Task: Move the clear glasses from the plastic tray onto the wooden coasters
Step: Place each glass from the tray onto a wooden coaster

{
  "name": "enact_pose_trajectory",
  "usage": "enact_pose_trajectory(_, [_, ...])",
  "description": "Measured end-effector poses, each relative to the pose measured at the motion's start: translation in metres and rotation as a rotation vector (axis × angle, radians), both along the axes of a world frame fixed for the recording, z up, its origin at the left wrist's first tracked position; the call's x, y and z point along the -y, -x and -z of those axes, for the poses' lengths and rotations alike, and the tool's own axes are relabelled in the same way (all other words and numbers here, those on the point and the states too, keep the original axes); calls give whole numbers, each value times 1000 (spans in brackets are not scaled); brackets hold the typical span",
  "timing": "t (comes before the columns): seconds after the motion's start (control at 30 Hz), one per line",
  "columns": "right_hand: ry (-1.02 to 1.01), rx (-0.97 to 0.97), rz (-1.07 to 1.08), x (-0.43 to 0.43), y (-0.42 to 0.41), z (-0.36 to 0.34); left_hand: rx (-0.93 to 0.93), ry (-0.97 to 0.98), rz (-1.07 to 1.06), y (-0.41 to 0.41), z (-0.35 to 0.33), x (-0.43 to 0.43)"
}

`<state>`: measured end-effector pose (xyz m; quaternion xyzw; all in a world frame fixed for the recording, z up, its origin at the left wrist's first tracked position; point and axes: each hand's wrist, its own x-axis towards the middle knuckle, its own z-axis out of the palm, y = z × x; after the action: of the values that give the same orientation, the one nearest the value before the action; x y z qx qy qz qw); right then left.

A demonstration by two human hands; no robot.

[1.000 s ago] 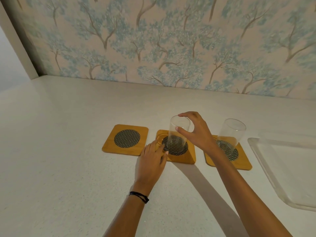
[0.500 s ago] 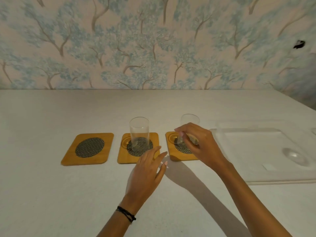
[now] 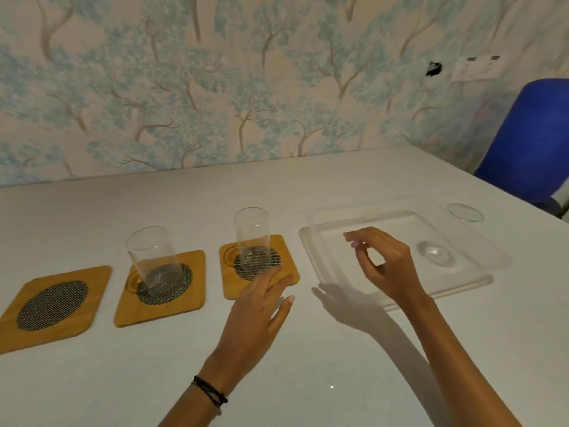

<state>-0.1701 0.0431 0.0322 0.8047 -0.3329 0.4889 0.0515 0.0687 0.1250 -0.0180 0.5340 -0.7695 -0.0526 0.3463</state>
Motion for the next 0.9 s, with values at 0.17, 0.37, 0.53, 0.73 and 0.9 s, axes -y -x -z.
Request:
enact_pose_trajectory(0.17, [0,111,139,19,58,5,-6,-56,78,46,-1,27])
enact_pose_trajectory(0.37, [14,189,331,50,127,9,-36,-119,72,83,-2,58])
enact_pose_trajectory(0.53, [-118,278,456,68,165,15,-44,-148,11,94,-2,81])
enact_pose_trajectory(0.73, [-325,341,446,79,173,22,-30,-167,-62,94,0,92])
enact_pose_trajectory(0.9, [-445,374,392,82,176,27,-99,-176,-105,98,4,85])
